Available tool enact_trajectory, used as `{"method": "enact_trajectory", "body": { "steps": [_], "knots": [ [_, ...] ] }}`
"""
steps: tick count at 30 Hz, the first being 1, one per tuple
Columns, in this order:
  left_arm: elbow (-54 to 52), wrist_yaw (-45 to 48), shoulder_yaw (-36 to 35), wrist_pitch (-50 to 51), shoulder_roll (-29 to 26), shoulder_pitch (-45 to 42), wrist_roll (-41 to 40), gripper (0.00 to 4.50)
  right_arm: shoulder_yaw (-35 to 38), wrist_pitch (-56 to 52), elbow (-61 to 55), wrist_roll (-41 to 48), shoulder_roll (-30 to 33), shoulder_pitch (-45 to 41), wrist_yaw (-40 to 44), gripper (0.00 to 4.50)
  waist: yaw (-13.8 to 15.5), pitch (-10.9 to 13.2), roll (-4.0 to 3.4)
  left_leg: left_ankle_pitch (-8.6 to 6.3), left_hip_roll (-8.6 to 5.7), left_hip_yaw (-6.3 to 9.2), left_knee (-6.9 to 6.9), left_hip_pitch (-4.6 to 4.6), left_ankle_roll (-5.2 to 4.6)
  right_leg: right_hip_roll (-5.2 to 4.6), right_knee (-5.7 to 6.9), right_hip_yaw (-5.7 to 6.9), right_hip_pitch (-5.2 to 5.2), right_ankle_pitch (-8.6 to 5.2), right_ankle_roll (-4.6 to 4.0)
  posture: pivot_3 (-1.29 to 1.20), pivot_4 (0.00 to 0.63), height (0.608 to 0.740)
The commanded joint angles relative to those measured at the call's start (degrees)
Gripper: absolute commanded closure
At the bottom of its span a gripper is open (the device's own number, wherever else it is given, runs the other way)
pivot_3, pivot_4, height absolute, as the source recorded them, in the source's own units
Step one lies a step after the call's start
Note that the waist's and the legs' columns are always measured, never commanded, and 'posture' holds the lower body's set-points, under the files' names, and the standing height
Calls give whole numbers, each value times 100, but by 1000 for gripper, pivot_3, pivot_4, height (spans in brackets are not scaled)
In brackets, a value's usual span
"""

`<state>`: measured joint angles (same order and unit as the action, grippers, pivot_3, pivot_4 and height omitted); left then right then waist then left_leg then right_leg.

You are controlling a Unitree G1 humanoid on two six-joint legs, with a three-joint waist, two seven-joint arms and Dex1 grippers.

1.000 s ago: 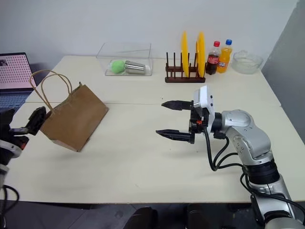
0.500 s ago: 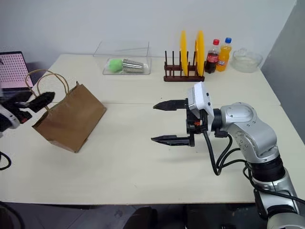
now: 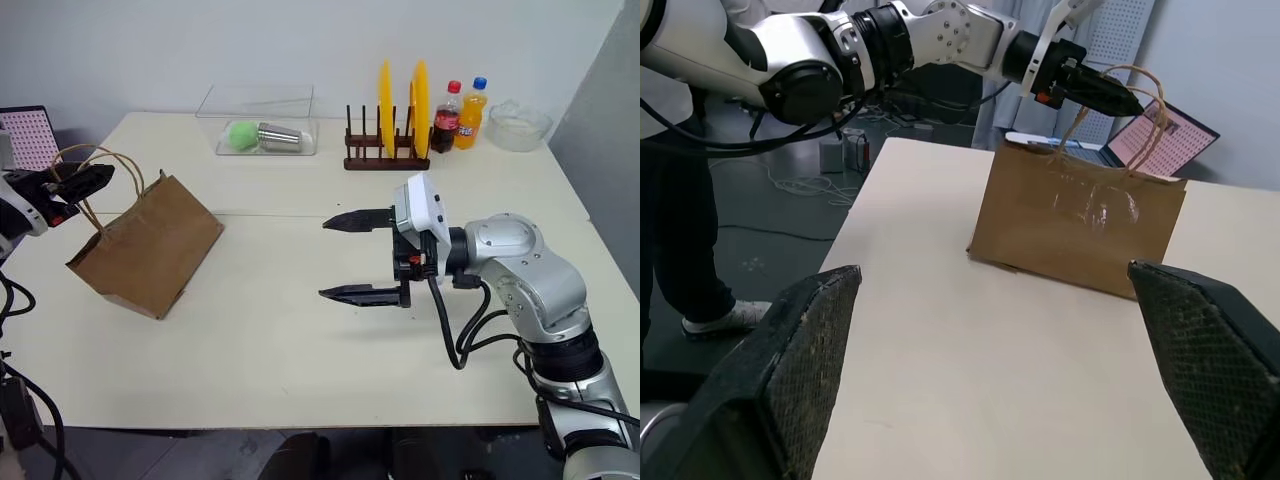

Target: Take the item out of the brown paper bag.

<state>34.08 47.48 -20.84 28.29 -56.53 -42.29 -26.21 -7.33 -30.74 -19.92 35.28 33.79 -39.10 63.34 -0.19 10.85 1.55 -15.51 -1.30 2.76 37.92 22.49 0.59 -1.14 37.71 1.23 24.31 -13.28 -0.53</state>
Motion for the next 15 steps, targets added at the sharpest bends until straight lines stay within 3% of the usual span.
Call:
{"method": "enact_trajectory", "body": {
  "steps": [1,6,15],
  "knots": [
    [218,159,75,-300,-127,-382,185,2859,211,-27,-183,111,60,-136,-55,0,1,0,0,0,0,1,1,0,0,0,0,1,0,0,0,0,150,740],
    [623,488,294,-590,-129,-817,382,4466,282,-90,-247,158,70,-90,-174,0,0,0,1,0,-1,1,6,2,0,0,5,3,0,0,0,0,150,740],
    [938,1302,754,-885,42,-1874,606,4466,874,-647,-743,696,36,200,-1013,0,14,10,18,1,-1,10,11,14,0,0,11,13,4,0,0,0,150,740]
  ]
}}
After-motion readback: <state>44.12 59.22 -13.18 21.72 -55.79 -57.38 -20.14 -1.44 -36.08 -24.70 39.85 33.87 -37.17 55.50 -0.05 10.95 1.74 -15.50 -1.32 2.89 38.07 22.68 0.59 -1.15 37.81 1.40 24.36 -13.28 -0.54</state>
